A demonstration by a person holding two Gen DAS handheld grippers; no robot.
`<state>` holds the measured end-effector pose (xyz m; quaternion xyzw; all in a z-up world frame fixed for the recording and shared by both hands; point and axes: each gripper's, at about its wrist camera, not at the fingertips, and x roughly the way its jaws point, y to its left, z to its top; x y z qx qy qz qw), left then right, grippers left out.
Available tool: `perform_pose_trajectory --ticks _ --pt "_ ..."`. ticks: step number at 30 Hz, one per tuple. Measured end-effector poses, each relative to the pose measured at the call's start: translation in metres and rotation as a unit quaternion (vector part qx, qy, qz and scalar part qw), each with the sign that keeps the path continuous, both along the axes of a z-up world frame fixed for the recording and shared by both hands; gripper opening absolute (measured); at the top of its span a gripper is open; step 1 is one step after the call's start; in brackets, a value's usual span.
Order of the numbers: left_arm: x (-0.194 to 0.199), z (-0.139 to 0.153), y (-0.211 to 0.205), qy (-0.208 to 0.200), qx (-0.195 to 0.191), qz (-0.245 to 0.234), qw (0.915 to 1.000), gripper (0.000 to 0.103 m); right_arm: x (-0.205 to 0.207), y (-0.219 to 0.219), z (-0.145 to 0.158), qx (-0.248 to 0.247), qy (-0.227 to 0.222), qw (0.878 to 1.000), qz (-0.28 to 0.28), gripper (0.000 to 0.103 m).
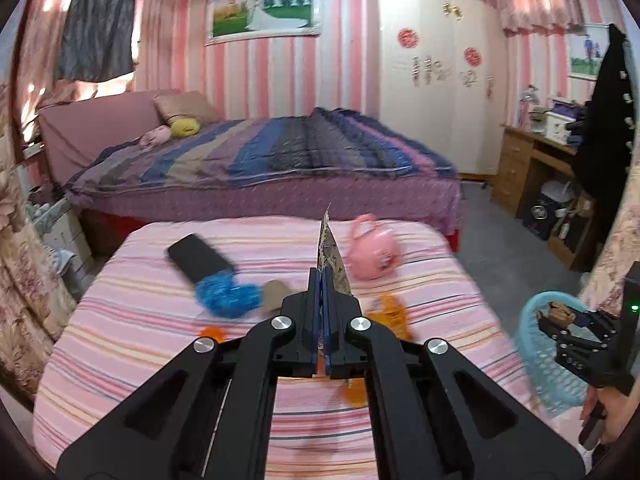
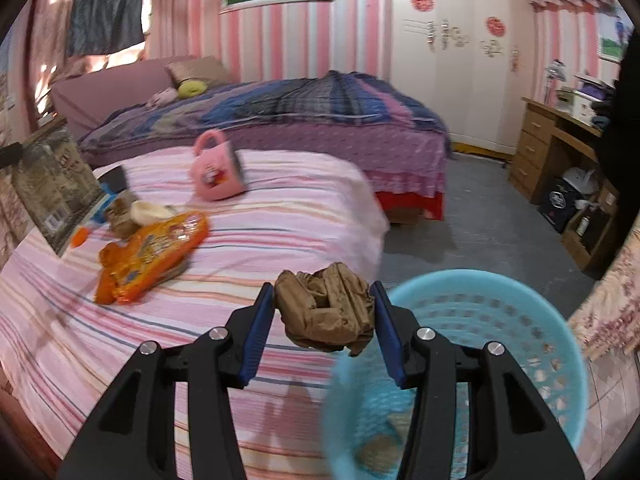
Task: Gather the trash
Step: 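Carry the wrapper and paper to the blue basket and release both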
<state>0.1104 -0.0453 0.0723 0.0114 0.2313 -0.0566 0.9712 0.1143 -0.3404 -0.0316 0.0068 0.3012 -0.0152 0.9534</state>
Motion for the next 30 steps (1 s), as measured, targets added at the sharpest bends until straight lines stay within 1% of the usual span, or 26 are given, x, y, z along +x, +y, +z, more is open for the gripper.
perform_pose_trajectory --ticks 1,2,4,5,8,12,17,21,23,25,27,29,30 --pt "-0.002 0.001 -0.011 -0.003 -0.001 -0.008 1.0000 0.000 -0.002 -0.007 0.001 -0.003 -0.001 1.000 -0.009 0.048" --pt "-0.004 0.001 -0.023 -0.006 -0.001 -0.019 0.9998 0.000 -0.008 -0.024 0.001 -0.007 -0.002 1.000 -0.027 0.048" --pt "-0.008 -0.001 -0.050 -0.007 -0.001 -0.040 0.9992 0.000 -0.012 -0.039 0.001 -0.006 -0.002 0.999 -0.042 0.048" --pt "-0.011 -0.003 -0.065 -0.006 0.000 -0.052 0.9986 0.000 -0.018 -0.055 0.001 -0.008 -0.001 0.998 -0.060 0.048" --pt "-0.016 -0.009 -0.106 -0.001 -0.004 -0.084 0.9965 0.000 -0.030 -0.087 0.000 0.006 -0.002 0.996 -0.094 0.048" --pt "-0.025 -0.017 -0.158 0.008 -0.014 -0.126 0.9918 0.000 -0.040 -0.114 -0.003 0.010 -0.001 0.992 -0.124 0.048" --pt "-0.035 -0.027 -0.211 0.014 -0.012 -0.170 0.9853 0.000 -0.051 -0.143 -0.009 0.024 0.000 0.989 -0.149 0.048" --pt "-0.035 -0.048 -0.242 0.036 -0.008 -0.186 0.9818 0.000 -0.056 -0.156 -0.014 0.027 0.004 0.987 -0.160 0.048" --pt "-0.032 -0.062 -0.252 0.043 0.000 -0.190 0.9808 0.000 -0.059 -0.159 -0.016 0.025 0.006 0.986 -0.166 0.048" --pt "-0.025 -0.074 -0.261 0.051 0.012 -0.189 0.9805 0.000 -0.060 -0.163 -0.017 0.021 0.008 0.985 -0.171 0.048" --pt "-0.016 -0.086 -0.265 0.064 0.015 -0.190 0.9796 0.000 -0.061 -0.166 -0.020 0.019 0.010 0.984 -0.175 0.048" --pt "-0.007 -0.094 -0.269 0.074 0.019 -0.188 0.9793 0.001 -0.062 -0.167 -0.022 0.019 0.010 0.984 -0.177 0.048" --pt "-0.004 -0.097 -0.269 0.080 0.020 -0.187 0.9789 0.003 -0.062 -0.168 -0.023 0.020 0.009 0.984 -0.179 0.048"
